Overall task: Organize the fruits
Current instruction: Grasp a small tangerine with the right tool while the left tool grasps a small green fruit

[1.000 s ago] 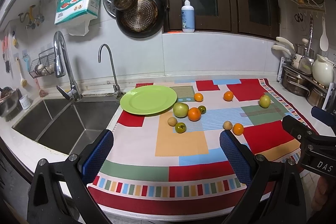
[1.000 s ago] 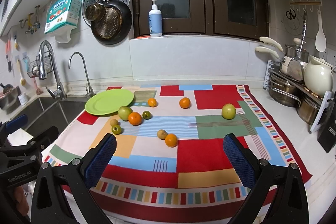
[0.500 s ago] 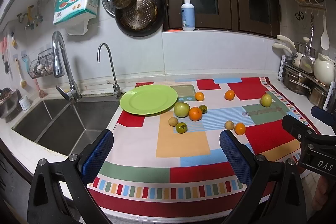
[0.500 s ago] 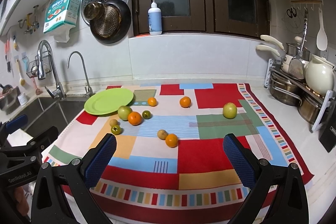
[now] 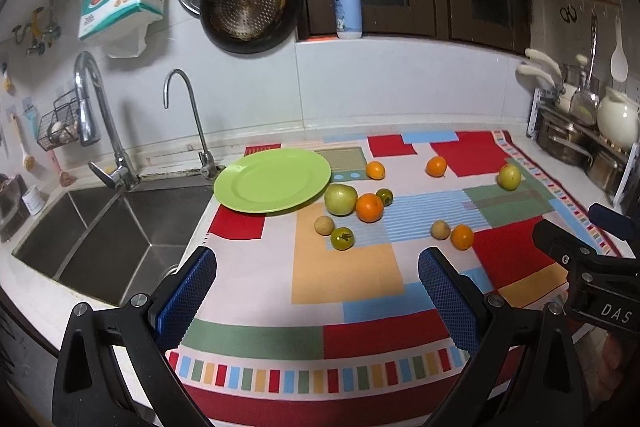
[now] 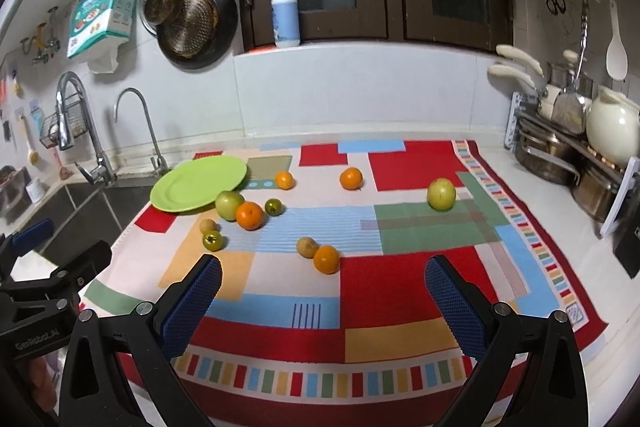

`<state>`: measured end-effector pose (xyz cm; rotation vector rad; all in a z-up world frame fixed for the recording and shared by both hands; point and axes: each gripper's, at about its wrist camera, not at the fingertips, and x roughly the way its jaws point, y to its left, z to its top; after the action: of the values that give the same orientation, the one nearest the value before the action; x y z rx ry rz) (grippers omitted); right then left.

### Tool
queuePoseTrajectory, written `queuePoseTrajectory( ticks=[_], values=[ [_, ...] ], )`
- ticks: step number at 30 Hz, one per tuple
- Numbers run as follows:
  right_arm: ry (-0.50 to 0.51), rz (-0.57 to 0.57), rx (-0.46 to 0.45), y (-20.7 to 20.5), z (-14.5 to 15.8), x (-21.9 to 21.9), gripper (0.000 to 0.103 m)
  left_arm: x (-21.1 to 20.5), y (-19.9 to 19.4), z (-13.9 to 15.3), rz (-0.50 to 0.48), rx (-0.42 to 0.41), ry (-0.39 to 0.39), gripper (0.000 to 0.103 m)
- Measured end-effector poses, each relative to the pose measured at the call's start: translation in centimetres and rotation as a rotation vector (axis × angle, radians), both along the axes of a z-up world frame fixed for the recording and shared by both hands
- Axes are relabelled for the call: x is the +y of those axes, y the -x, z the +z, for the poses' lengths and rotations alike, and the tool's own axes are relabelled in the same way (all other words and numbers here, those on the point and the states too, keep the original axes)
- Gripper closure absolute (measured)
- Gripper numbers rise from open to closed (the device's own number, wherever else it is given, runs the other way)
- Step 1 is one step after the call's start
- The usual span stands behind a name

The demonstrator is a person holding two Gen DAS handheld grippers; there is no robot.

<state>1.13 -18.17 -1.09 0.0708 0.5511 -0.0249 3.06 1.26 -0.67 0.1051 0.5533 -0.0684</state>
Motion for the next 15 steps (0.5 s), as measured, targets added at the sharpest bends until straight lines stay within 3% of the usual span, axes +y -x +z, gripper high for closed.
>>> queuePoseTrajectory(
  ticks=[9,15],
  values=[
    [-0.020,-0.057,0.091,-3.6,-2.5,0.2,0.002,0.1,-4.2,-2.3,-0.078,0.056,-0.033,0.006],
    [-0.003,-0.084,0.145,-6.2,-4.6,0.5,0.009,0.1,-7.5,-4.4,-0.126,0.103,-0.052,0.017]
  ],
)
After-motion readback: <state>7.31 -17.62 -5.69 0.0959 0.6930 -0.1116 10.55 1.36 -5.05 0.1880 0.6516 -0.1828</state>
